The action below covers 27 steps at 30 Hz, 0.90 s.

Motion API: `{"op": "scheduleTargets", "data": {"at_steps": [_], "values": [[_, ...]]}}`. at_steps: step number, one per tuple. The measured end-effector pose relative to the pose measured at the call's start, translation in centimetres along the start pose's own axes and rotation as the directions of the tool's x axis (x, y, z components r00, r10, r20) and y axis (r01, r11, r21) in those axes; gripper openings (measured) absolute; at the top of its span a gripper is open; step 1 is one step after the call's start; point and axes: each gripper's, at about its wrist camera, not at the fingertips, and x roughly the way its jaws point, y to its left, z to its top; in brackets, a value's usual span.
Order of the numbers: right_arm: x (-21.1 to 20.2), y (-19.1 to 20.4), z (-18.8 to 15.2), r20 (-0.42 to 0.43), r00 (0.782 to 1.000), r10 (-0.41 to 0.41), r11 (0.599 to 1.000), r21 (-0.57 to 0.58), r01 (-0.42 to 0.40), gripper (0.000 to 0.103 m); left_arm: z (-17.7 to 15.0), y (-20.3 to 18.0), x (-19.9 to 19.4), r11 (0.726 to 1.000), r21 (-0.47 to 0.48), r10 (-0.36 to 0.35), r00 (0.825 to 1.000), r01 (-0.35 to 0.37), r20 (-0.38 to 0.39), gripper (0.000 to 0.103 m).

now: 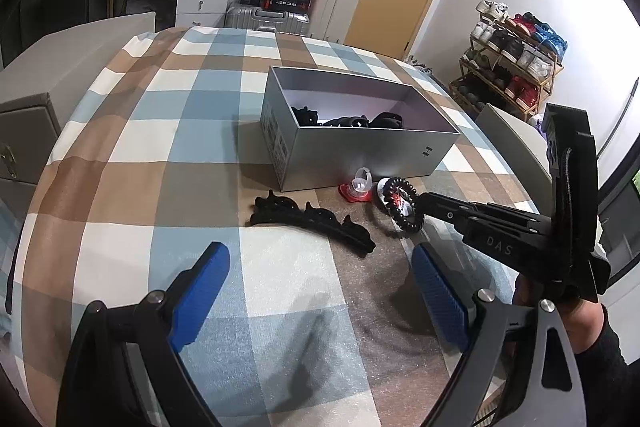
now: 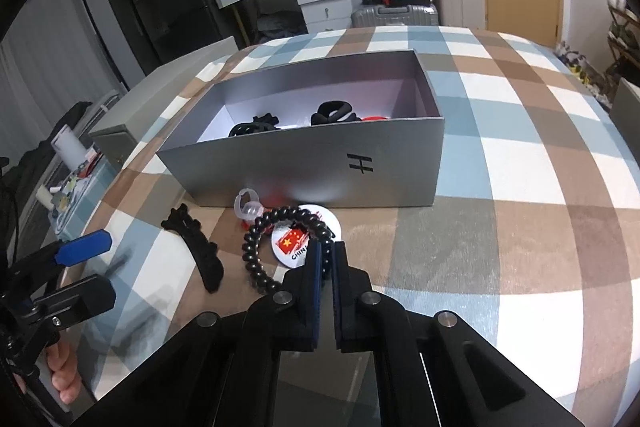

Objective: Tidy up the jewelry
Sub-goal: 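Grasp the black beaded coil bracelet with the right gripper, then grasp the second black claw clip with the left gripper while the right gripper holds the bracelet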

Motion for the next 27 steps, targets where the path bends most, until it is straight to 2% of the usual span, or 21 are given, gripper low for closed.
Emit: {"op": "scheduleTargets", "data": {"at_steps": [8, 14, 17, 24, 27], "values": [[1.2, 0.6, 0.6, -0.057, 0.998, 0.003, 1.000, -0.029, -0.005, 0.012, -0.3, -0.1, 0.3, 1.000, -0.005, 0.008, 1.000, -0.008, -0.016, 0.090], [1.4, 1.9, 0.5, -0.043, 0.999, -0.031, 0.995, -0.098, 0.026, 0.013, -0.4, 0.0, 0.4, 1.000, -0.006, 0.016, 1.000, -0.016, -0.023, 0.090], [1.3, 2.3, 0.2, -0.030, 0.998, -0.050, 0.990, -0.132, 0.046, 0.010, -0.5, 0.2, 0.5, 1.000, -0.016, 0.015, 0.999, -0.016, -0.033, 0.090], [-0.4, 0.5, -0.4, 0.017, 0.999, -0.035, 0.999, -0.038, 0.035, 0.009, -0.5, 0.2, 1.0, 0.999, -0.002, 0.033, 0.996, -0.034, -0.078, 0.090], [-1.5, -0.2, -0.7, 0.042, 0.999, -0.020, 1.000, -0.008, 0.020, 0.009, -0.3, 0.2, 1.3, 1.000, -0.020, 0.020, 0.996, -0.022, -0.091, 0.090]]}}
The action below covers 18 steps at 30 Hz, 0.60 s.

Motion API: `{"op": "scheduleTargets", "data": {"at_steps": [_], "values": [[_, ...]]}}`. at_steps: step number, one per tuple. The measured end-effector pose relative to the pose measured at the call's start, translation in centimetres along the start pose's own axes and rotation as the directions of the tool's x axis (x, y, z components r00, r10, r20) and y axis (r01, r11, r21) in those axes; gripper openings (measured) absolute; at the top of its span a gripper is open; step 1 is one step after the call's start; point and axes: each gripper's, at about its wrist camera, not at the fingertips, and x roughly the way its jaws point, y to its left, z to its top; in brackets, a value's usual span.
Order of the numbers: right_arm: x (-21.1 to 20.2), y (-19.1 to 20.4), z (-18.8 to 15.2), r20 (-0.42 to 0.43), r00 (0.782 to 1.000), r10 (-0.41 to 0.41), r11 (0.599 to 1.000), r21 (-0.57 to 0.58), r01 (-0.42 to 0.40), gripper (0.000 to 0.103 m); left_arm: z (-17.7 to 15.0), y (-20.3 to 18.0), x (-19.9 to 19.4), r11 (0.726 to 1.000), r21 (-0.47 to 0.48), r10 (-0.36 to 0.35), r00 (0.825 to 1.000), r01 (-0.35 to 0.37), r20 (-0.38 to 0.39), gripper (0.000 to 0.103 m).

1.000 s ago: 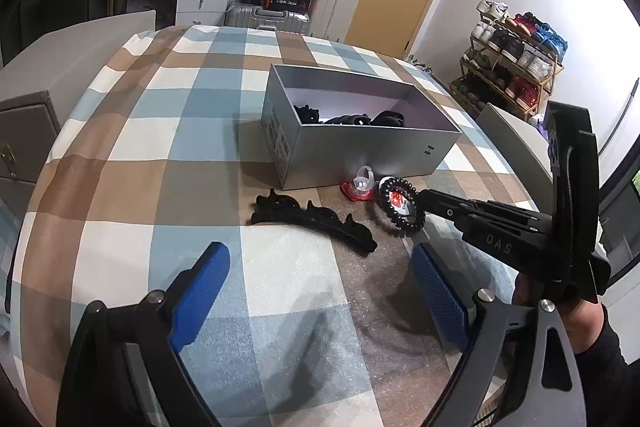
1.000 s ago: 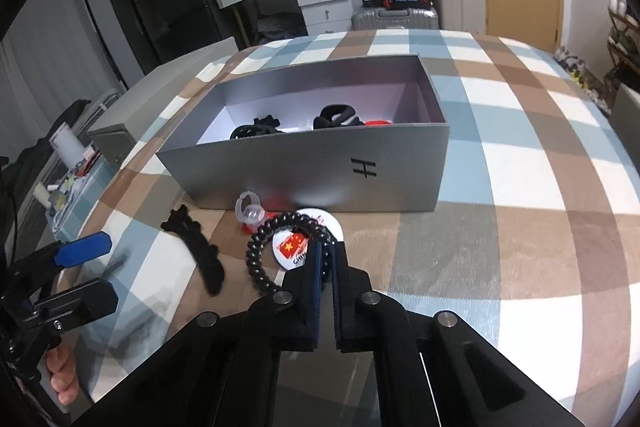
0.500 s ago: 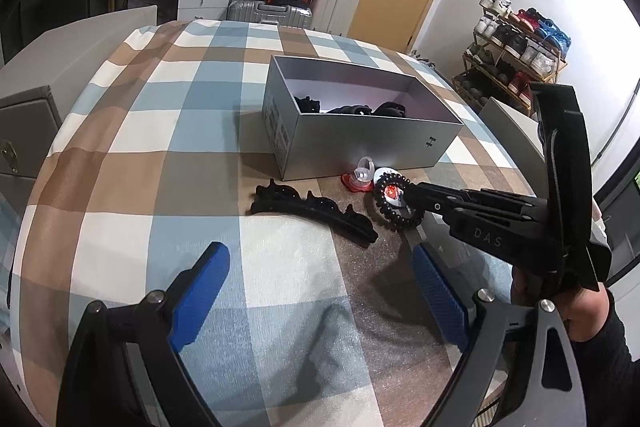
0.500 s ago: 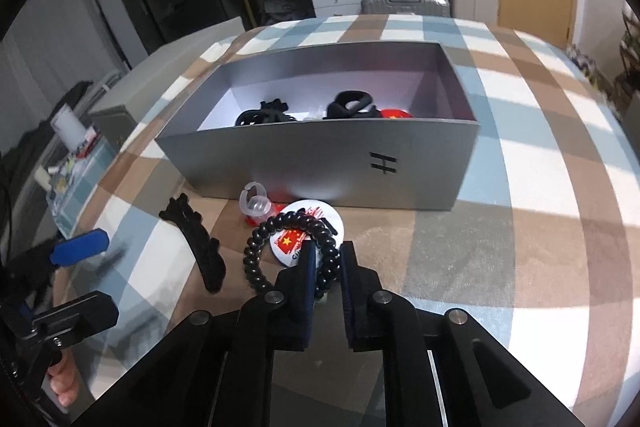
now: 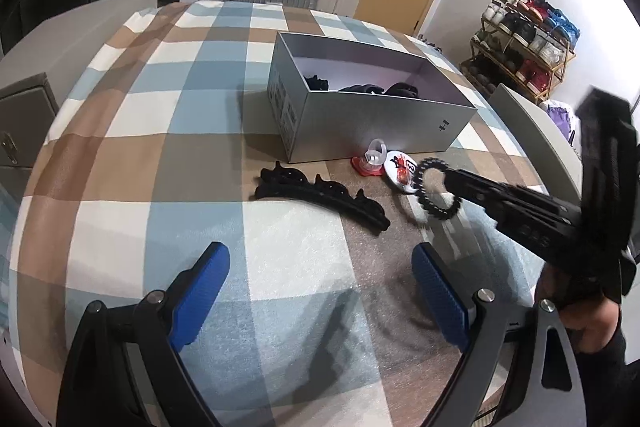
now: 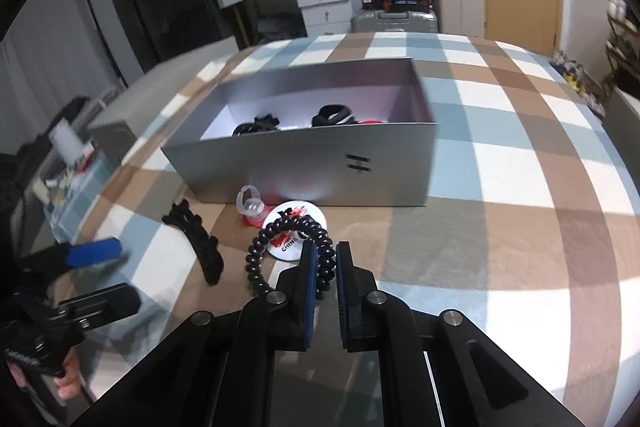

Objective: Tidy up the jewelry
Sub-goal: 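Grasp the second black claw clip with the left gripper while the right gripper holds the bracelet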

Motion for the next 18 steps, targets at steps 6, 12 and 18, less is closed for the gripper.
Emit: {"op": "scheduleTargets", "data": {"at_steps": [6, 12, 18], "values": [[-2.1, -0.7, -1.3, 0.051, 0.999, -0.014, 0.999, 0.041, 0.012, 0.009, 1.0, -0.2, 0.5, 0.999, -0.033, 0.002, 1.000, -0.002, -0.007, 0.090], [-3.6, -1.4, -2.4, 0.082, 0.997, -0.009, 0.997, 0.080, 0.002, 0.009, 2.3, -0.8, 2.1, 0.998, -0.056, 0.027, 0.999, -0.029, -0.030, 0.090], [-4.6, -2.2, -2.8, 0.114, 0.993, 0.010, 0.995, 0.102, -0.022, 0.009, 3.9, -0.8, 4.3, 0.983, -0.157, 0.082, 0.993, -0.094, -0.081, 0.089]]}}
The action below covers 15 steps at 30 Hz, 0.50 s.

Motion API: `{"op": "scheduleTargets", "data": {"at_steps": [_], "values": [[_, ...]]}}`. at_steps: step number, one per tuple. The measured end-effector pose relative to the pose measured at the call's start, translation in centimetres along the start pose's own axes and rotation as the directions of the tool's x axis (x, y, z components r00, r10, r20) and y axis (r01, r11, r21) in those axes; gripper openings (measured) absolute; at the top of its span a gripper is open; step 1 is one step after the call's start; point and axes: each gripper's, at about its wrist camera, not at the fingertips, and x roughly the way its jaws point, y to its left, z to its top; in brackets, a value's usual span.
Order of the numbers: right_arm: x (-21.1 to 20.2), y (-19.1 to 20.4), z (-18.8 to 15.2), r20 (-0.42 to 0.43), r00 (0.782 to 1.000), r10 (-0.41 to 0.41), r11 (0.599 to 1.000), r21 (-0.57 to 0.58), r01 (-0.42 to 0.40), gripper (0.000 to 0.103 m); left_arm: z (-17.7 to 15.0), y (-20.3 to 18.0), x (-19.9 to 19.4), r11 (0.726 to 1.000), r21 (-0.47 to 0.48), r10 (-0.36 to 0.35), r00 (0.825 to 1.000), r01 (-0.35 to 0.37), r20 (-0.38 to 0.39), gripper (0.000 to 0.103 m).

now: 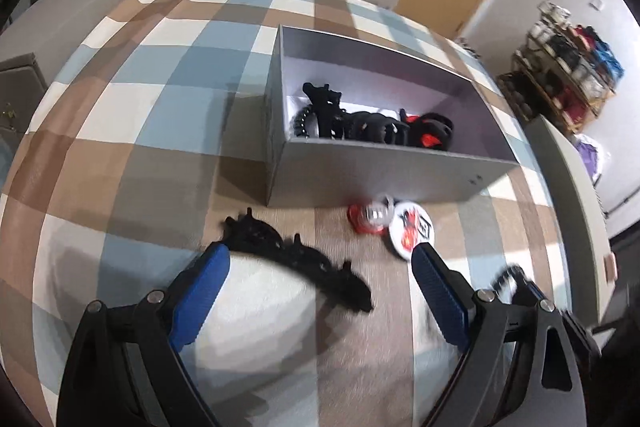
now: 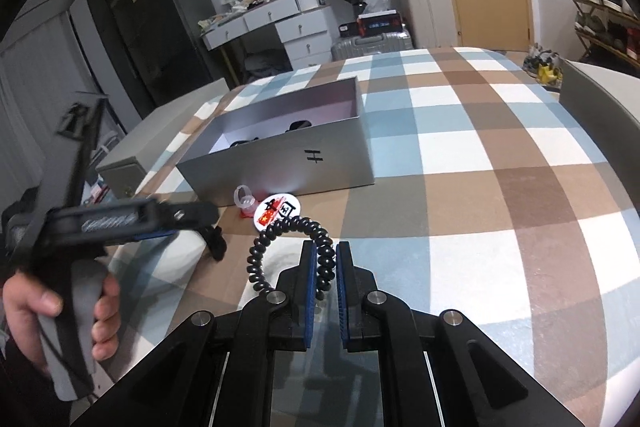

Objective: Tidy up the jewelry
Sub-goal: 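Grasp the second black claw clip with the left gripper while the right gripper holds the bracelet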

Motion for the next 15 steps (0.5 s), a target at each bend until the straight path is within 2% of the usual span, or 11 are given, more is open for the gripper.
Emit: {"op": "scheduleTargets", "data": {"at_steps": [2, 4, 6, 8, 9, 13, 15], "values": [[-0.1, -0.2, -0.1, -0.001, 1.000, 0.007, 1.000, -0.002, -0.007, 0.009, 0.0, -0.3, 0.5, 0.999, 0.017, 0.027, 1.000, -0.027, -0.006, 0.082], [-0.3, -0.3, -0.1, 0.005, 1.000, 0.010, 1.000, -0.010, -0.010, 0.009, -0.2, -0.4, 0.6, 0.996, 0.042, 0.074, 0.997, -0.074, 0.001, 0.058], [-0.5, -0.4, -0.2, 0.014, 1.000, 0.014, 1.000, -0.010, -0.014, 0.009, -0.3, -0.4, 0.5, 0.993, 0.057, 0.108, 0.994, -0.108, 0.003, 0.050], [-0.6, -0.7, -0.3, 0.015, 1.000, 0.023, 1.000, 0.001, -0.023, 0.009, -0.4, -0.2, 0.3, 0.992, 0.059, 0.111, 0.994, -0.111, -0.001, 0.042], [-0.6, -0.7, -0.3, 0.016, 1.000, 0.026, 1.000, 0.004, -0.026, 0.009, -0.5, 0.0, 0.1, 0.991, 0.063, 0.120, 0.993, -0.120, -0.003, 0.033], [-0.9, -0.5, -0.3, 0.025, 0.999, 0.033, 0.999, 0.002, -0.033, 0.009, -1.3, 0.0, -0.4, 0.989, 0.094, 0.118, 0.993, -0.116, -0.012, 0.023], [-1.0, -0.3, -0.2, 0.028, 0.999, 0.037, 0.999, -0.002, -0.037, 0.009, -1.7, 0.0, -0.7, 0.988, 0.114, 0.105, 0.994, -0.103, -0.018, 0.022]]}}
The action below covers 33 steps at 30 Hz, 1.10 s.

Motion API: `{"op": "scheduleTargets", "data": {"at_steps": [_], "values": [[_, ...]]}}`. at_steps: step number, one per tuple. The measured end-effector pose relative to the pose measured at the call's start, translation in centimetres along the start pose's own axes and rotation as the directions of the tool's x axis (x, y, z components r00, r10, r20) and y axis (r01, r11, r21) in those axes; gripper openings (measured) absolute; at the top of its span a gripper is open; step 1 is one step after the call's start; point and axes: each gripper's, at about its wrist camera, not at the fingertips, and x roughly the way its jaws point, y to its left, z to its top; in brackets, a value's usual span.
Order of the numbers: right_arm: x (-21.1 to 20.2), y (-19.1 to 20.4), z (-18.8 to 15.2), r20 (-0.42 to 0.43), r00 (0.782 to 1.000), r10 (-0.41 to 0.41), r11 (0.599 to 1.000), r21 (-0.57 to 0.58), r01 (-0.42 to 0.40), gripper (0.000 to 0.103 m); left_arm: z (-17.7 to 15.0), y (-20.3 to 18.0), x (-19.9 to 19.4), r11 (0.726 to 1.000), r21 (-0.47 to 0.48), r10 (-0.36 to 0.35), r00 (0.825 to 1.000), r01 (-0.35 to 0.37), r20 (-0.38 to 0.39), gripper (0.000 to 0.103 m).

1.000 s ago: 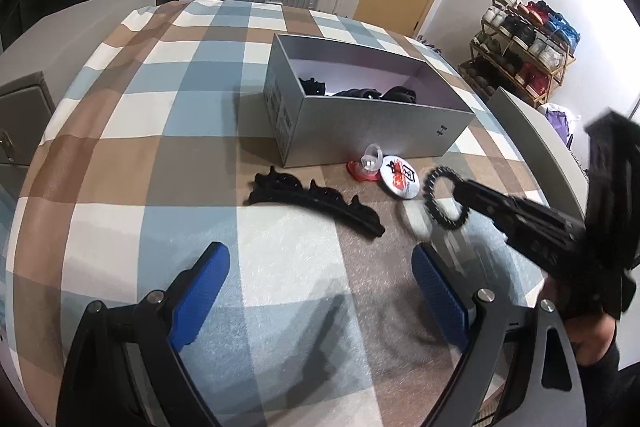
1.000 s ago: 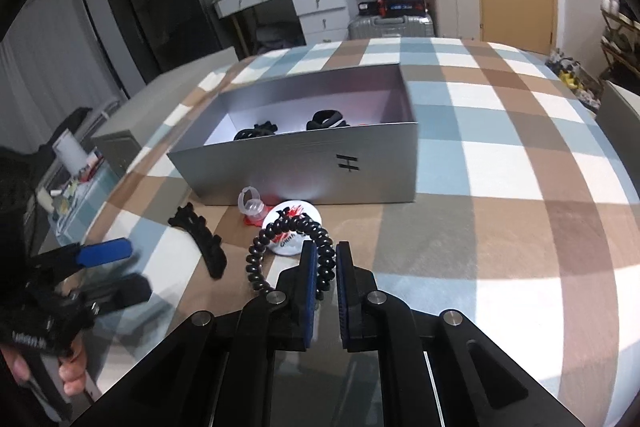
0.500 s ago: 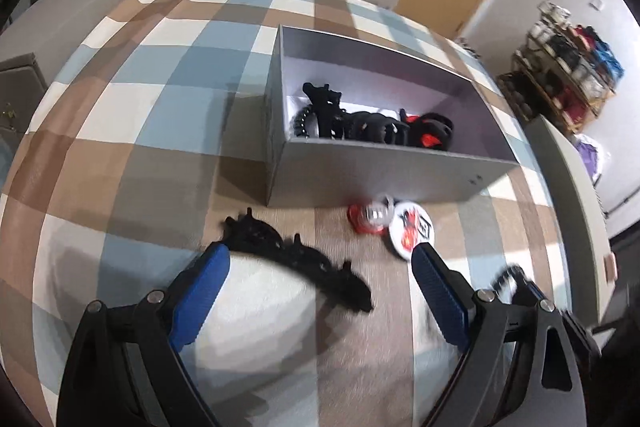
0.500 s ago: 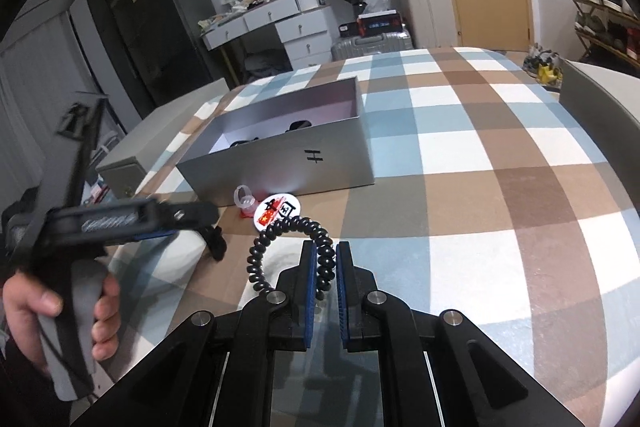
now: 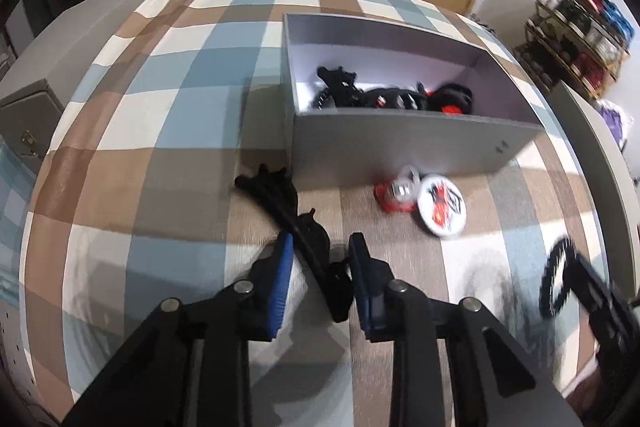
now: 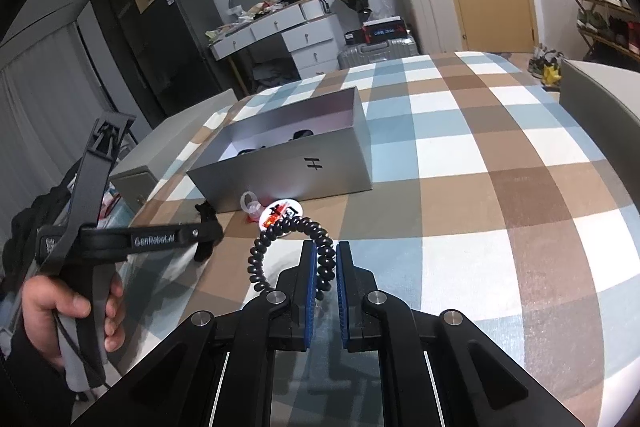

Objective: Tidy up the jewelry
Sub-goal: 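Grasp the second black claw clip with the left gripper while the right gripper holds the bracelet, then lift the claw clip and bracelet and carry both toward the grey box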

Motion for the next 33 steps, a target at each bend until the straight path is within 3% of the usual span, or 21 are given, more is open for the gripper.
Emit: {"op": "scheduleTargets", "data": {"at_steps": [7, 29, 33], "values": [[0.7, 0.8, -0.2, -0.024, 1.000, 0.007, 1.000, -0.010, -0.007, 0.009, -1.8, 0.0, -1.2, 0.994, 0.085, -0.061, 0.998, 0.062, -0.016, 0.017], [1.9, 2.7, 0.0, -0.076, 0.997, -0.015, 0.999, -0.038, 0.012, 0.009, -3.5, -0.1, -3.2, 0.986, 0.134, -0.107, 0.994, 0.104, 0.020, 0.015], [2.5, 2.9, -0.4, -0.100, 0.995, -0.016, 0.999, -0.031, 0.013, 0.009, -3.7, 0.3, -2.5, 0.982, 0.122, -0.140, 0.990, 0.141, -0.016, 0.015]]}}
